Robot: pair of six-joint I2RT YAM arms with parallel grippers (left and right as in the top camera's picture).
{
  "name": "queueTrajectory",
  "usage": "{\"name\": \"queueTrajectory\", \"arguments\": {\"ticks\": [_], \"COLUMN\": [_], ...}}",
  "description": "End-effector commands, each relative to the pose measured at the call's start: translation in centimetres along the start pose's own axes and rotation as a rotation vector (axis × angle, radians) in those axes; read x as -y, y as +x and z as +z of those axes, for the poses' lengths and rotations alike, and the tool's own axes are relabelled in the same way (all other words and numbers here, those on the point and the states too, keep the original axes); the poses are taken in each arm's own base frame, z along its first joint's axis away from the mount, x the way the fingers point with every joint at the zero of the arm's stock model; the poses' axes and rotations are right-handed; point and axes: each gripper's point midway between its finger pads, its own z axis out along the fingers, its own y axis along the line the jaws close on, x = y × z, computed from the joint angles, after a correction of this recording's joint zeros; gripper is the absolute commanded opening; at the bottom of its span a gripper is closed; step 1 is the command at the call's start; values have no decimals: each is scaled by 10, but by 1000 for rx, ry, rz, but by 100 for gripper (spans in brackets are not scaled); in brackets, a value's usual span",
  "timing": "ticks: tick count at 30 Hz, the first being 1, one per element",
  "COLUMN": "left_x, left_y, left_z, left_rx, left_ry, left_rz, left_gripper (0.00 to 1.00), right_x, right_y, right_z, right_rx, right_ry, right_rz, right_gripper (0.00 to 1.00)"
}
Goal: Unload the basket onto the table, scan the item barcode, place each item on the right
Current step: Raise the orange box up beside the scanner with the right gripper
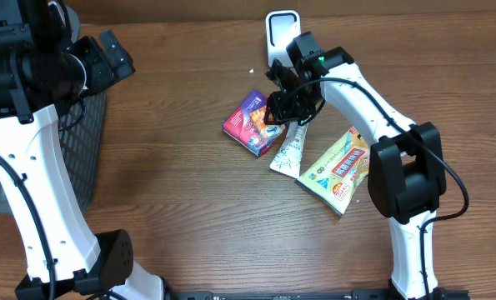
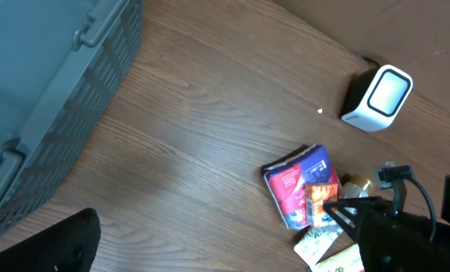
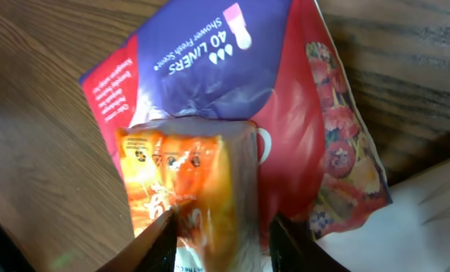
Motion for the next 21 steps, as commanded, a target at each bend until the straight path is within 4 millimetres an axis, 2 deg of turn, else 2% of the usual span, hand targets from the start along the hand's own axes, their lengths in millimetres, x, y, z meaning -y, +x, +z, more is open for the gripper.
{"name": "queueTrajectory", "arguments": {"ticks": [1, 7, 12, 17, 21], "left_x": [-1, -1, -1, -1, -1], "left_y": [0, 0, 0, 0, 0], "left_z": [1, 1, 1, 1, 1], "left_rx": [1, 1, 1, 1, 1], "left_ry": [-6, -6, -6, -6, -6], "left_rz": [-3, -3, -3, -3, -2], "left_gripper": [100, 100, 100, 100, 100], "right_x": [2, -7, -22, -26, -29], "right_y": [2, -2, -11, -19, -30], "right_z": [3, 1, -12, -31, -67], "right_rx": [-4, 10, 36, 72, 139], "right_ry": [5, -47, -160, -309, -538], "right_rz": [-3, -3, -2, 29, 56], "right_gripper": [36, 4, 4, 4, 4]}}
